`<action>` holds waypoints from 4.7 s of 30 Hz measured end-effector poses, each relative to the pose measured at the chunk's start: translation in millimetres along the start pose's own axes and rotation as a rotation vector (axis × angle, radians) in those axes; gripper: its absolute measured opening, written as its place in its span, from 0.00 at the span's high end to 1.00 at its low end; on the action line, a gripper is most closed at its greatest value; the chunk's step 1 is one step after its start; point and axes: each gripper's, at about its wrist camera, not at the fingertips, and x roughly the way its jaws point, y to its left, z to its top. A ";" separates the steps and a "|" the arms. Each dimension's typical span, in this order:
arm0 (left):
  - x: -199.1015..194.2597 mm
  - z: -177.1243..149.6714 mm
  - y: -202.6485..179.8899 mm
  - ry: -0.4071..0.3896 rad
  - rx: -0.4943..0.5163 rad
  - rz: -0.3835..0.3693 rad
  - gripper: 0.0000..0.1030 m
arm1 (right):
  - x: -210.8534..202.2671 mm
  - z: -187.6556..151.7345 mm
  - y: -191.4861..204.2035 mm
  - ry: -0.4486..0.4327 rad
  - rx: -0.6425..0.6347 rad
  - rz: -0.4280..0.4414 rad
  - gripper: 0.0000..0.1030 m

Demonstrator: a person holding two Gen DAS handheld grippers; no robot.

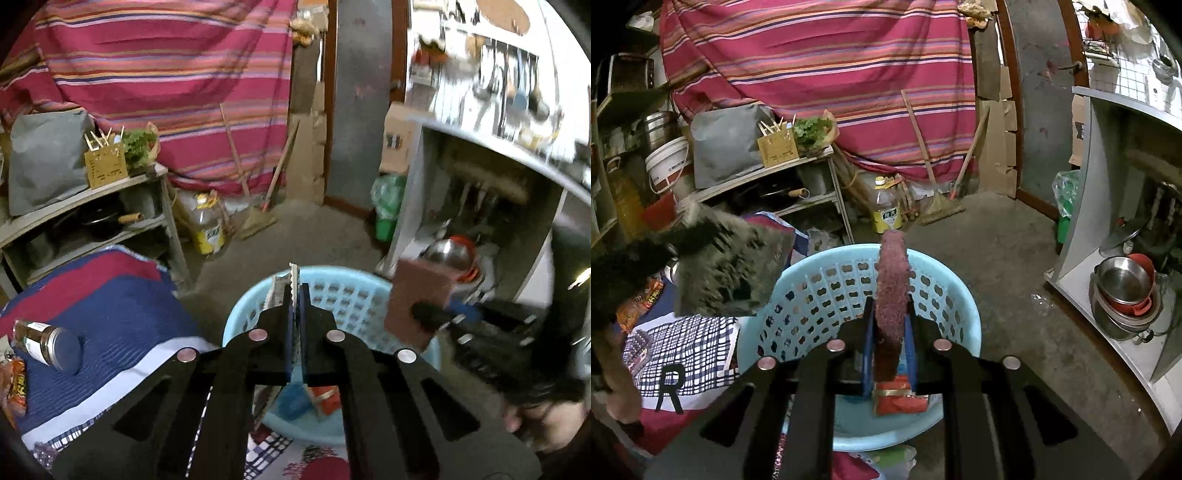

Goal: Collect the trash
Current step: 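Open the right tool to drop the sponge pad into the basket while the left tool releases paper, then move both open tools back over the trash on the table, then grasp the crumpled brown paper with the left tool, then grasp the clear plastic bag with the right tool while the left tool holds the paper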

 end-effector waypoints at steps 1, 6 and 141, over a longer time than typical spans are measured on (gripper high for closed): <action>5.6 -3.1 0.7 0.012 0.011 0.021 0.96 | 0.6 -0.4 0.3 0.003 0.001 0.001 0.85; 10.8 -10.6 13.0 0.011 0.004 0.132 0.42 | 5.2 0.6 6.0 0.015 -0.010 0.007 0.85; -299.5 -151.7 365.3 -0.095 -0.464 0.897 0.59 | 75.8 -24.6 448.7 0.131 -0.391 0.403 0.95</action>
